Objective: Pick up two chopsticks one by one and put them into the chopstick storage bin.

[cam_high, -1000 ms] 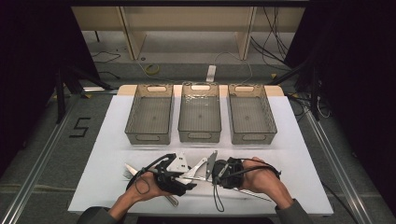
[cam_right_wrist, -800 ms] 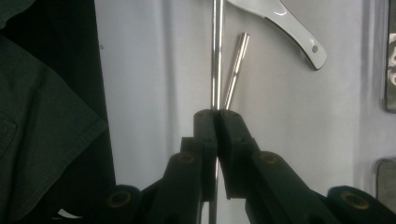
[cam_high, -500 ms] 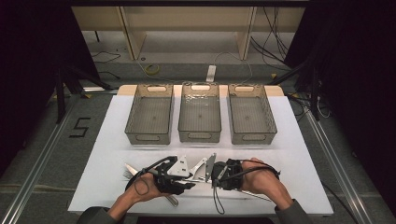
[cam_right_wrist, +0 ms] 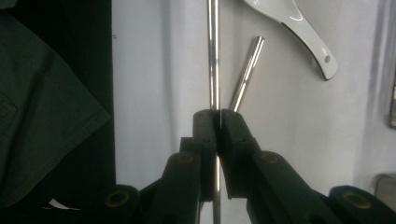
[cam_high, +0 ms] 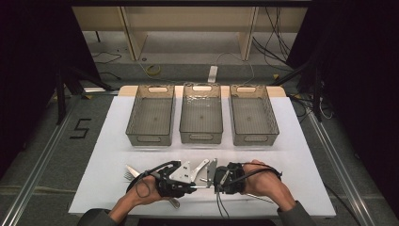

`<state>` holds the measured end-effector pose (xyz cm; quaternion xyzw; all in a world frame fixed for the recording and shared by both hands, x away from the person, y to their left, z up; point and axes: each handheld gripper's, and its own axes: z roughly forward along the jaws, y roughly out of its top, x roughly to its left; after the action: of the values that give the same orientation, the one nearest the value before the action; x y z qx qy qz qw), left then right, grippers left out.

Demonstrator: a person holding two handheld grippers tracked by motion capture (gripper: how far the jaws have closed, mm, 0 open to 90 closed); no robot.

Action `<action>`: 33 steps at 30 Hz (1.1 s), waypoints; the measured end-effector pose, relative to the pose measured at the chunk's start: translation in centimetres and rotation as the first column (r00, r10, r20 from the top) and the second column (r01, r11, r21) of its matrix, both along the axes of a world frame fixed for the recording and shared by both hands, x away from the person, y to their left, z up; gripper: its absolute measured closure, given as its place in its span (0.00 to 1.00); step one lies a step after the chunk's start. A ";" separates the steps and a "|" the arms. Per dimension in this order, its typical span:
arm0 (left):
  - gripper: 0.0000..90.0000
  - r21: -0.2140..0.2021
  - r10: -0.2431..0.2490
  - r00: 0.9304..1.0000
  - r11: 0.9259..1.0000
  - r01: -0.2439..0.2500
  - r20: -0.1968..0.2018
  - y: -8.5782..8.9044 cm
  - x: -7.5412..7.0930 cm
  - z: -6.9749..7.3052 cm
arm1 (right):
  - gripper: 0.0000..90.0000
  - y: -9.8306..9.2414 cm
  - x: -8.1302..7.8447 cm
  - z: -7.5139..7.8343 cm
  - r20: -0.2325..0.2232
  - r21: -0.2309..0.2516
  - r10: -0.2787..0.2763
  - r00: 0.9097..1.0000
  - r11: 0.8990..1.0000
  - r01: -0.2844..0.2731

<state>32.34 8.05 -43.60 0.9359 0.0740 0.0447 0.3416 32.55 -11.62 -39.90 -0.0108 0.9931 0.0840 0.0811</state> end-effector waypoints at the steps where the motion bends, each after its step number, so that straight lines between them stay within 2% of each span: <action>1: 0.91 -0.001 -0.016 1.000 1.000 0.016 -0.006 0.0 -0.1 0.0 | 0.94 -0.1 0.0 -0.1 0.009 0.011 0.003 1.000 1.000 -0.003; 4: 0.92 -0.004 -0.005 1.000 1.000 0.005 -0.001 0.0 -0.1 0.1 | 0.89 -0.5 0.4 0.1 -0.012 0.022 -0.030 0.999 0.999 0.030; 5: 0.93 -0.004 -0.005 1.000 1.000 0.005 -0.001 0.0 -0.1 0.1 | 0.82 -0.7 0.6 0.0 -0.012 0.042 -0.033 0.999 0.999 0.033; 6: 0.93 -0.011 0.035 0.999 0.999 -0.035 0.001 0.3 0.2 0.1 | 0.75 -0.8 0.7 0.3 -0.011 0.047 -0.047 0.999 0.998 0.048; 7: 0.93 -0.011 0.035 0.999 0.999 -0.035 0.001 0.3 0.2 0.1 | 0.67 -1.0 0.8 0.5 0.004 0.072 -0.063 0.998 0.995 0.062; 8: 0.93 -0.025 0.081 0.997 0.996 -0.081 -0.004 0.9 0.6 0.2 | 0.62 -1.3 0.9 0.7 0.008 0.096 -0.095 0.995 0.991 0.094; 9: 0.93 -0.034 0.100 0.995 0.994 -0.100 -0.006 1.1 0.8 0.3 | 0.61 -1.5 1.0 1.1 0.005 0.123 -0.122 0.992 0.985 0.121; 10: 0.93 -0.048 0.121 0.993 0.992 -0.121 -0.008 1.4 0.9 0.5 | 0.58 -1.8 1.2 1.3 0.002 0.166 -0.141 0.990 0.976 0.138; 11: 0.93 -0.058 0.142 0.990 0.988 -0.142 -0.010 1.6 1.1 0.6 | 0.56 -2.1 1.3 1.6 0.001 0.209 -0.175 0.984 0.963 0.171; 12: 0.93 -0.058 0.142 0.990 0.988 -0.142 -0.010 1.6 1.1 0.6 | 0.56 -2.1 1.3 1.6 0.001 0.209 -0.175 0.984 0.963 0.171; 13: 0.93 -0.073 0.183 0.983 0.980 -0.184 -0.015 2.1 1.4 0.7 | 0.51 -2.8 1.6 2.1 -0.013 0.269 -0.232 0.973 0.936 0.227; 14: 0.93 -0.073 0.183 0.983 0.980 -0.184 -0.015 2.1 1.4 0.7 | 0.51 -2.8 1.6 2.1 -0.013 0.269 -0.232 0.973 0.936 0.227; 15: 0.93 -0.082 0.221 0.975 0.972 -0.222 -0.015 2.6 1.7 0.8 | 0.46 -3.4 1.9 2.5 -0.028 0.335 -0.284 0.959 0.901 0.276; 16: 0.93 -0.082 0.221 0.975 0.972 -0.222 -0.015 2.6 1.7 0.8 | 0.43 -3.7 1.9 2.7 -0.032 0.362 -0.294 0.955 0.887 0.285; 17: 0.93 -0.110 0.272 0.962 0.956 -0.273 -0.018 3.0 1.9 1.0 | 0.42 -3.9 1.9 2.7 -0.024 0.389 -0.296 0.955 0.877 0.282; 18: 0.93 -0.110 0.272 0.962 0.956 -0.273 -0.018 3.0 1.9 1.0 | 0.41 -4.1 1.8 2.8 -0.017 0.408 -0.302 0.953 0.868 0.282; 19: 0.93 -0.128 0.297 0.955 0.946 -0.298 -0.025 3.2 2.0 1.2 | 0.41 -4.1 1.8 2.8 -0.017 0.408 -0.302 0.953 0.868 0.282; 20: 0.93 -0.146 0.319 0.947 0.936 -0.320 -0.028 3.5 2.1 1.3 | 0.38 -4.3 1.7 2.8 -0.019 0.430 -0.329 0.944 0.850 0.304; 21: 0.93 -0.176 0.366 0.930 0.915 -0.364 -0.023 4.0 2.3 1.6 | 0.38 -4.5 1.7 2.7 -0.017 0.441 -0.333 0.943 0.844 0.306; 22: 0.93 -0.185 0.386 0.922 0.905 -0.383 -0.017 4.3 2.4 1.8 | 0.37 -4.6 1.6 2.6 -0.026 0.448 -0.343 0.939 0.836 0.317; 23: 0.93 -0.185 0.386 0.922 0.905 -0.383 -0.017 4.3 2.4 1.8 | 0.37 -4.7 1.6 2.4 -0.033 0.451 -0.342 0.939 0.833 0.319; 24: 0.93 -0.192 0.405 0.914 0.897 -0.399 -0.010 4.6 2.4 1.9 | 0.36 -4.8 1.6 2.2 -0.036 0.451 -0.346 0.937 0.832 0.325; 25: 0.93 -0.207 0.424 0.906 0.885 -0.417 -0.013 4.8 2.5 2.0 | 0.33 -4.9 1.7 1.9 -0.043 0.444 -0.356 0.934 0.831 0.336; 26: 0.93 -0.220 0.454 0.891 0.868 -0.445 -0.011 5.2 2.7 2.1 | 0.32 -5.0 1.8 1.6 -0.048 0.432 -0.361 0.931 0.833 0.345; 28: 0.93 -0.231 0.479 0.878 0.853 -0.468 -0.007 5.7 3.0 2.2 | 0.32 -5.2 1.9 1.1 -0.066 0.415 -0.373 0.925 0.833 0.366; 29: 0.93 -0.231 0.479 0.878 0.853 -0.468 -0.007 5.7 3.0 2.2 | 0.31 -5.3 2.0 0.8 -0.079 0.409 -0.374 0.924 0.833 0.372; 30: 0.93 -0.246 0.509 0.861 0.834 -0.493 0.001 6.1 3.1 2.4 | 0.31 -5.5 2.0 0.5 -0.091 0.398 -0.379 0.921 0.834 0.383; 31: 0.93 -0.246 0.509 0.861 0.834 -0.493 0.001 6.1 3.1 2.4 | 0.31 -5.6 2.0 0.3 -0.096 0.391 -0.382 0.919 0.835 0.388; 32: 0.93 -0.252 0.523 0.853 0.825 -0.505 0.003 6.3 3.3 2.5 | 0.31 -5.6 2.0 0.3 -0.096 0.391 -0.382 0.919 0.835 0.388; 33: 0.93 -0.274 0.558 0.830 0.798 -0.537 -0.002 7.0 3.6 2.8 | 0.31 -5.8 1.9 -0.2 -0.109 0.379 -0.397 0.911 0.831 0.407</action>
<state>35.94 15.01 -40.85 0.8180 0.3330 0.1681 0.4378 34.47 -17.45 -40.06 0.2156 0.9366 0.2629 0.0846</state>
